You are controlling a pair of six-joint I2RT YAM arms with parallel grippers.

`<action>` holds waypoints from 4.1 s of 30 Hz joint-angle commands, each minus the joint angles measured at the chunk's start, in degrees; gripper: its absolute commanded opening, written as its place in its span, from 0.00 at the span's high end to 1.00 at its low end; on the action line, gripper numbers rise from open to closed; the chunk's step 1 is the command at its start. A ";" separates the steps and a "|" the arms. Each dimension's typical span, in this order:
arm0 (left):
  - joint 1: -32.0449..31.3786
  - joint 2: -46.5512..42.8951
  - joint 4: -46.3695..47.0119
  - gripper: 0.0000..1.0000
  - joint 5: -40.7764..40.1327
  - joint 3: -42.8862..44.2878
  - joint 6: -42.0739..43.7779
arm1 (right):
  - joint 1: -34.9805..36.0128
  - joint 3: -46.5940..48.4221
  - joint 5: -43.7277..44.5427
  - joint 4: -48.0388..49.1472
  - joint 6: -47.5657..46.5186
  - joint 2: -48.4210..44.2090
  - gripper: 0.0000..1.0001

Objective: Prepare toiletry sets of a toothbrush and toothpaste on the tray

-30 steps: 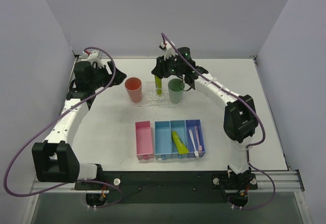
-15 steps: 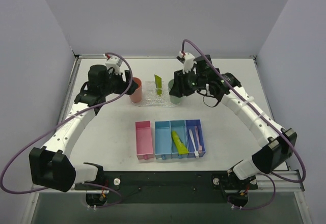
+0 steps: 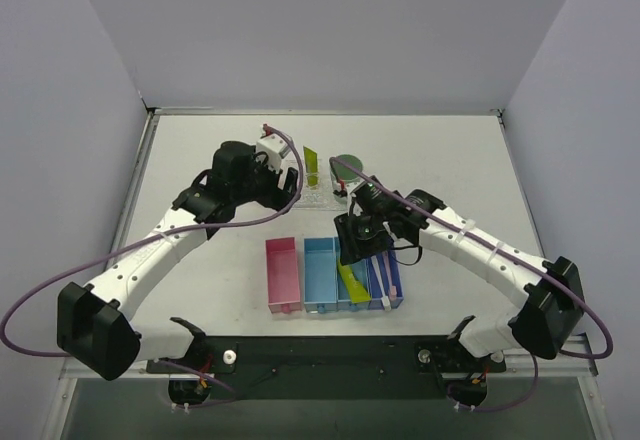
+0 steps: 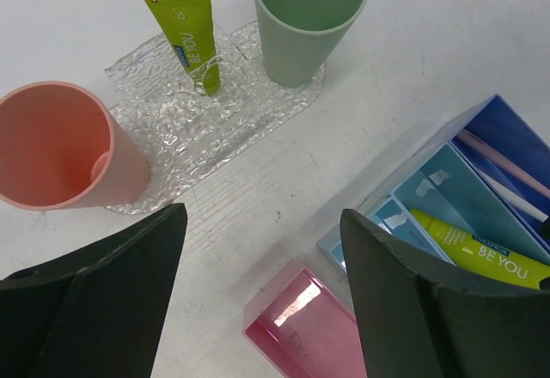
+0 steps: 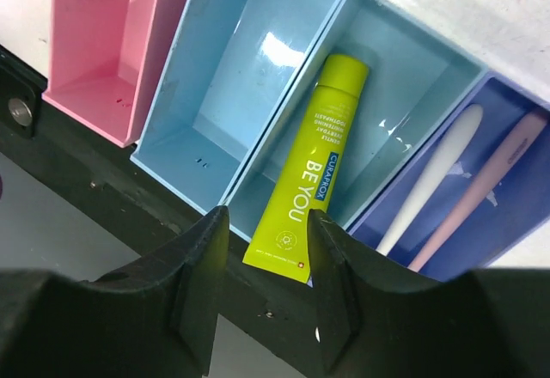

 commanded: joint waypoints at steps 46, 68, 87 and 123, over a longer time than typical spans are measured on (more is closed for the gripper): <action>-2.05 -8.89 -2.35 0.17 -5.65 -2.32 -0.11 | 6.55 -6.35 6.77 4.95 1.00 13.33 0.63; -1.79 -8.28 -6.13 0.16 -9.86 0.23 1.12 | 5.06 -3.37 9.94 0.65 2.23 3.84 0.88; 7.42 -0.37 -5.00 0.11 10.50 14.56 -17.23 | 3.91 21.59 13.71 -7.62 -9.54 3.56 0.93; 15.35 9.56 12.50 0.16 31.44 12.10 -45.45 | 2.77 33.64 9.68 14.53 -24.84 14.73 0.98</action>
